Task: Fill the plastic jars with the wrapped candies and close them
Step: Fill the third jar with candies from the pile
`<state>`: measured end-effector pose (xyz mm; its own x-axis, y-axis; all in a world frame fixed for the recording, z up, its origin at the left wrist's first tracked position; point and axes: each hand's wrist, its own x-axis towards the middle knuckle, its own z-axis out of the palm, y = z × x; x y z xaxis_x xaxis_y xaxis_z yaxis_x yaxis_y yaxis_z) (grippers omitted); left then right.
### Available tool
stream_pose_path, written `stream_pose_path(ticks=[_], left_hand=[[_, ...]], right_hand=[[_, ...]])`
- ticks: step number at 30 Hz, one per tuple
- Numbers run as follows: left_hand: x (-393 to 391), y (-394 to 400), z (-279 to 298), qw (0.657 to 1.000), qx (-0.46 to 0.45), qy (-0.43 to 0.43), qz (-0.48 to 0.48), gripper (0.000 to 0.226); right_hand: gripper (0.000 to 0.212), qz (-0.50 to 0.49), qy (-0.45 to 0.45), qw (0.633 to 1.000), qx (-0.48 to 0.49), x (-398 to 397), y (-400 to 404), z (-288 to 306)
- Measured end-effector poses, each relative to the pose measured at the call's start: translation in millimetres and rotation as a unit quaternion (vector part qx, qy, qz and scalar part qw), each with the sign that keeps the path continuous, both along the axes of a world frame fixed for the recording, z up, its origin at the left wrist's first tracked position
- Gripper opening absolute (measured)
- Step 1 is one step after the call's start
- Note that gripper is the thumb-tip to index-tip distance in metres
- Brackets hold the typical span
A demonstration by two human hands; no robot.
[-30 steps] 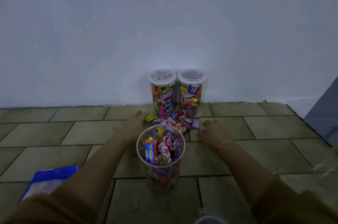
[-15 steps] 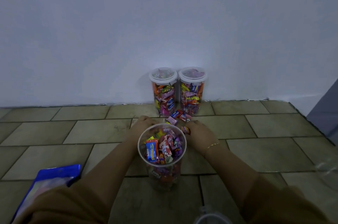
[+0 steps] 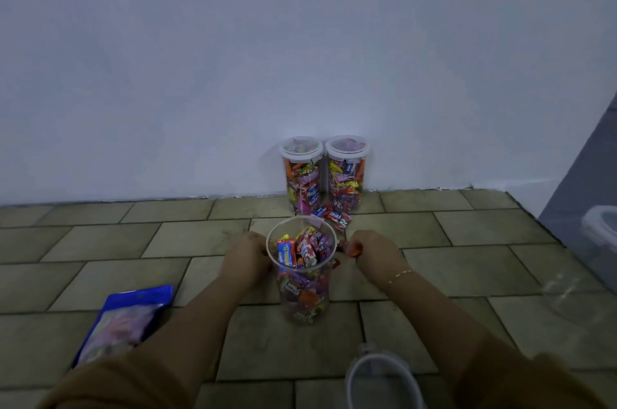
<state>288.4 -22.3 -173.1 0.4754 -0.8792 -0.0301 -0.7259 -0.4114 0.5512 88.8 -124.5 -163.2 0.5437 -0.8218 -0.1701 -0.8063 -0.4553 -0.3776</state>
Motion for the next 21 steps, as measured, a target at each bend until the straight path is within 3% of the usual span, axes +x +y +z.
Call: stream_pose_path(ticks=[4,7,9,12,17,19,21], left_hand=[[3.2,15.7,2.6,0.995,-0.028,0.047,0.078,0.016],[9.2,25.3,0.9,0.971,-0.106,0.156,0.145,0.020],[11.5,31.2,4.5,0.946,-0.159,0.220,0.178,0.023],[8.6,37.6,19.9,0.882,-0.246,0.325,0.238,0.028],[-6.6,42.6,57.0,0.781,-0.348,0.461,0.238,0.035],[-16.8,42.7,68.2,0.766,-0.371,0.473,0.227,0.038],[-30.0,44.1,77.5,0.773,-0.384,0.466,0.195,0.038]], right_hand=[[0.016,-0.073,-0.233,0.968,-0.061,-16.0,25.8,37.7],[0.017,-0.083,-0.397,0.914,0.017,-16.0,38.5,67.4],[0.017,-0.070,-0.457,0.884,0.060,-14.4,50.1,85.1],[0.019,-0.028,-0.462,0.886,0.041,-6.9,63.1,97.0],[0.020,0.024,-0.424,0.906,-0.001,0.6,78.8,99.3],[0.020,0.035,-0.404,0.914,-0.006,3.5,82.3,94.6],[0.017,0.038,-0.390,0.920,-0.007,6.2,83.3,90.0]])
